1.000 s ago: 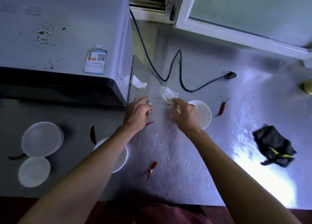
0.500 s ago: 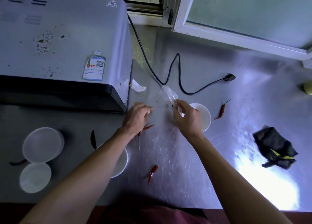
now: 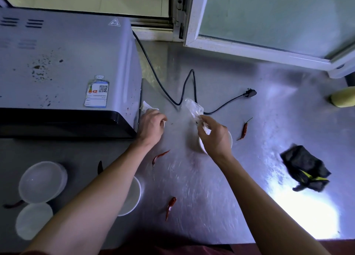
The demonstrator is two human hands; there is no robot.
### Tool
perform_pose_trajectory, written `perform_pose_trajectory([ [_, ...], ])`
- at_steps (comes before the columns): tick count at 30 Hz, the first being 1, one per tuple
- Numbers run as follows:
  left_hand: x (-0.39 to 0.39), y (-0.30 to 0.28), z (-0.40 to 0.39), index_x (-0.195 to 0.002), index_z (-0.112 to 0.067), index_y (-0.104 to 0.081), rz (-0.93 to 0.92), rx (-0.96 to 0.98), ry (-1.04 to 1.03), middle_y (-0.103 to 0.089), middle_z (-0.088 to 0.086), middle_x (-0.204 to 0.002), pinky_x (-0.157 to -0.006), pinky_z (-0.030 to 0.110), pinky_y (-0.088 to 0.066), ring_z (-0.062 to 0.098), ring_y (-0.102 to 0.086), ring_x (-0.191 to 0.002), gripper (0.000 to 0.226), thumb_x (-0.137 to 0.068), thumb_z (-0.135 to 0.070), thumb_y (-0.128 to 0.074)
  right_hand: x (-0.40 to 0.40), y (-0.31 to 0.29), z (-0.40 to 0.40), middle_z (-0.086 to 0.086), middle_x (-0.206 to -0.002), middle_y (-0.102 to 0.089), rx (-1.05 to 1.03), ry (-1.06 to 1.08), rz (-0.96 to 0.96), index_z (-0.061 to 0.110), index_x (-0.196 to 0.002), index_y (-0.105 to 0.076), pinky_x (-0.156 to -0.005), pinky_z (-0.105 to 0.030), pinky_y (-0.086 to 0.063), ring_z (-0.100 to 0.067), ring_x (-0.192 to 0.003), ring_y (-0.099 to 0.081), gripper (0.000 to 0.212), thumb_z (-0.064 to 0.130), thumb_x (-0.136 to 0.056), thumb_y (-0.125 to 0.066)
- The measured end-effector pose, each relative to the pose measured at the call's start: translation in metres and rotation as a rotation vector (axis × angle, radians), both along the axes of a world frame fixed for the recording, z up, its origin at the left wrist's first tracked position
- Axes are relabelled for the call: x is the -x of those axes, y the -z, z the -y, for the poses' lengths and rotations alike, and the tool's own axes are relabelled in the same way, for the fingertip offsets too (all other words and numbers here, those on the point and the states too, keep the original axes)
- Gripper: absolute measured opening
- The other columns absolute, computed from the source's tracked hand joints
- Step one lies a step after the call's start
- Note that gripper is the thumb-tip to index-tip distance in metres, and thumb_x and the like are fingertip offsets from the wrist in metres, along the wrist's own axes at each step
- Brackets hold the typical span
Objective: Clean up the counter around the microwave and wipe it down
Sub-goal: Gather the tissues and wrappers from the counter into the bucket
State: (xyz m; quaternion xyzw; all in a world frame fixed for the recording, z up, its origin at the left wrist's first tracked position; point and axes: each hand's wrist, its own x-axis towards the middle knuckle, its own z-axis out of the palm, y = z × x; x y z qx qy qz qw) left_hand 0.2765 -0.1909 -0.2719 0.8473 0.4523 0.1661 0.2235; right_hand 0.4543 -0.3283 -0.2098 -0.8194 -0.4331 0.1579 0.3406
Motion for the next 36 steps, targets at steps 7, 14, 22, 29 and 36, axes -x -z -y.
perform_pose_trajectory([
  [7,-0.017,0.014,-0.026,-0.089,-0.023,-0.078,-0.1,0.064,-0.154,-0.06,0.01,-0.133,-0.104,0.047,-0.047,0.038,-0.047,-0.131,0.031,-0.085,0.004,-0.063,-0.014,0.008,-0.004,0.004,-0.098,-0.076,-0.016,-0.033,-0.059,0.019,-0.114,-0.072,-0.078,-0.029,-0.052,-0.018,-0.087,-0.069,0.022,0.017,-0.093,-0.066],
  [14,-0.016,0.024,-0.03,-0.086,-0.023,-0.076,-0.102,0.092,-0.186,-0.068,-0.003,-0.101,-0.09,0.036,-0.051,0.025,-0.058,-0.099,0.034,-0.08,0.005,-0.058,-0.033,0.015,-0.008,0.005,-0.11,-0.075,0.007,-0.048,-0.096,0.017,-0.119,-0.071,-0.085,-0.004,-0.041,-0.012,-0.098,-0.068,0.027,0.014,-0.092,-0.067],
  [22,-0.018,0.025,-0.019,-0.085,-0.016,-0.074,-0.097,0.089,-0.141,-0.074,0.0,-0.103,-0.078,0.04,-0.057,0.024,-0.064,-0.097,0.033,-0.078,0.01,-0.055,-0.04,0.009,-0.004,-0.001,-0.111,-0.075,-0.004,-0.074,-0.095,0.013,-0.121,-0.069,-0.08,0.005,-0.033,-0.015,-0.098,-0.068,0.03,0.012,-0.091,-0.068],
  [29,-0.023,-0.011,0.013,-0.081,-0.01,-0.074,-0.011,0.047,-0.147,-0.073,0.003,-0.097,-0.068,0.027,-0.042,0.024,-0.063,-0.093,0.022,-0.08,0.009,-0.061,-0.043,0.002,0.012,0.001,-0.109,-0.075,-0.006,-0.133,-0.085,0.015,-0.122,-0.069,-0.077,0.004,-0.033,-0.015,-0.096,-0.067,0.032,0.01,-0.09,-0.066],
  [36,-0.021,-0.048,0.046,-0.09,-0.009,-0.076,0.057,0.052,0.001,-0.071,0.003,-0.1,-0.07,0.022,-0.039,0.019,-0.061,-0.086,0.022,-0.084,0.005,-0.06,-0.038,-0.024,0.037,-0.004,-0.094,-0.071,0.042,-0.175,-0.026,0.016,-0.117,-0.069,-0.068,-0.022,-0.038,-0.025,-0.085,-0.063,0.031,0.007,-0.087,-0.062],
])
